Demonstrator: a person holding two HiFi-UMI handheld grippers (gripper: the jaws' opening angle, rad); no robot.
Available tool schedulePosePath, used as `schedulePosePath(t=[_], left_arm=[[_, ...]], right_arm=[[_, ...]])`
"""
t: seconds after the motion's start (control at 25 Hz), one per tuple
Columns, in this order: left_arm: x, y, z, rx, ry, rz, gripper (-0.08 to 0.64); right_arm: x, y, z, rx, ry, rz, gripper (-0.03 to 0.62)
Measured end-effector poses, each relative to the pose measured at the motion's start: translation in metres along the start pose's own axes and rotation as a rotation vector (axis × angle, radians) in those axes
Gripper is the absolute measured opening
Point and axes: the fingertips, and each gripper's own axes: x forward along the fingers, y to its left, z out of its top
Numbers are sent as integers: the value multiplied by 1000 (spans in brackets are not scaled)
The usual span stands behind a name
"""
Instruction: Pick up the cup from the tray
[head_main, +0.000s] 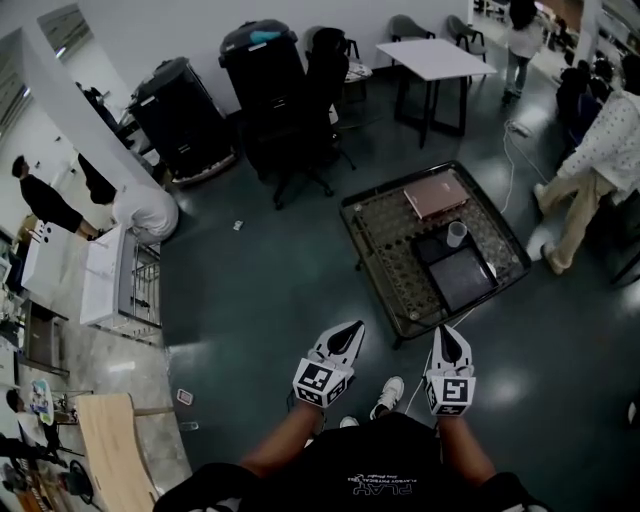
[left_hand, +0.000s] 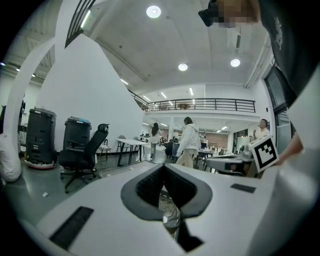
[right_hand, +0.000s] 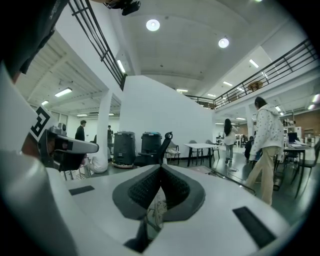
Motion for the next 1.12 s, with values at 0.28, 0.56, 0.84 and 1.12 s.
schedulePosePath(t=[0.28,0.56,0.84,1.12], left_arm=[[39,-4,10,21,6,-1,9],[73,-10,10,19,18,-15,9],[101,-19,12,25,31,-59,9],[132,3,7,5,41,-77,9]], right_arm=[[24,-32,1,9,-7,23,9],[39,-53,-3,26,-1,32,9],[54,-69,3,-9,4,44,9],[81,-77,-4,11,25,16,9]])
